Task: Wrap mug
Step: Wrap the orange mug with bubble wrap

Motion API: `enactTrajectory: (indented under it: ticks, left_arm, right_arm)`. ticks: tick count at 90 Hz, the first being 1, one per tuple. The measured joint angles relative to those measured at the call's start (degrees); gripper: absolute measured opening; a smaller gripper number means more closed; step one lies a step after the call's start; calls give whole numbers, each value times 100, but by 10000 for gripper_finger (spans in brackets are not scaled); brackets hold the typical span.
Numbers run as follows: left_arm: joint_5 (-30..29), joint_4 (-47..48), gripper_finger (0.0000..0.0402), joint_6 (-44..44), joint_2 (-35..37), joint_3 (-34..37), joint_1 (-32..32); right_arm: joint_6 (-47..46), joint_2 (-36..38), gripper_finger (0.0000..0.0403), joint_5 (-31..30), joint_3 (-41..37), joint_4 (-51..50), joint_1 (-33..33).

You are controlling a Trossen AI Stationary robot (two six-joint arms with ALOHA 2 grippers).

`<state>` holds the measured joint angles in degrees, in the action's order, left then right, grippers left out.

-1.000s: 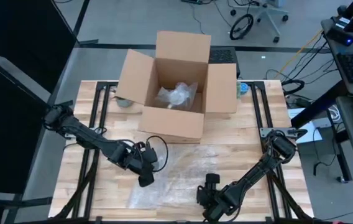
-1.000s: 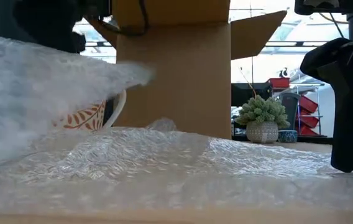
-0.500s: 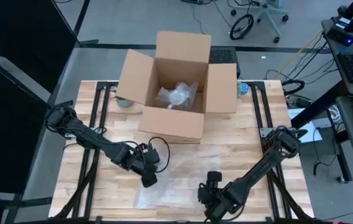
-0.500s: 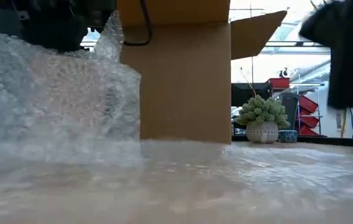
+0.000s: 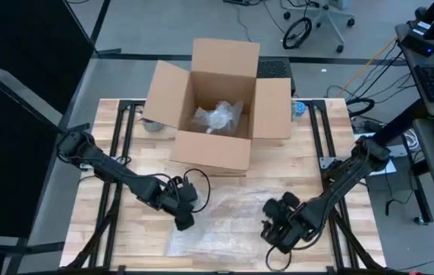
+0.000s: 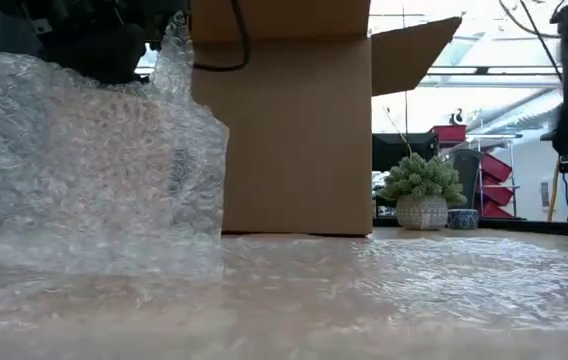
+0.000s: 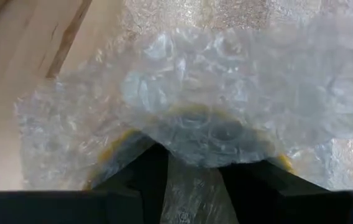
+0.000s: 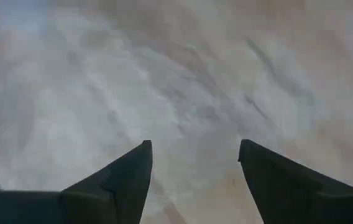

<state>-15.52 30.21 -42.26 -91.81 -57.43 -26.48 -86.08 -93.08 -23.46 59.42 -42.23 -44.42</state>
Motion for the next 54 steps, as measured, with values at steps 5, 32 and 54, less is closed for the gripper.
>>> enactTrajectory:
  ticks: [5,32,54]
  left_arm:
    - [-58,-7,138,0,-3,0,-2]
    - [-118,-75,138,85,-7,9,0]
    - [-147,-220,138,85,-11,13,25]
  right_arm:
    - [-434,132,231,79,-521,693,-78]
    - [-1680,88,227,154,-2037,3175,-417]
    - [-1058,7,226,25,-2074,3825,-127]
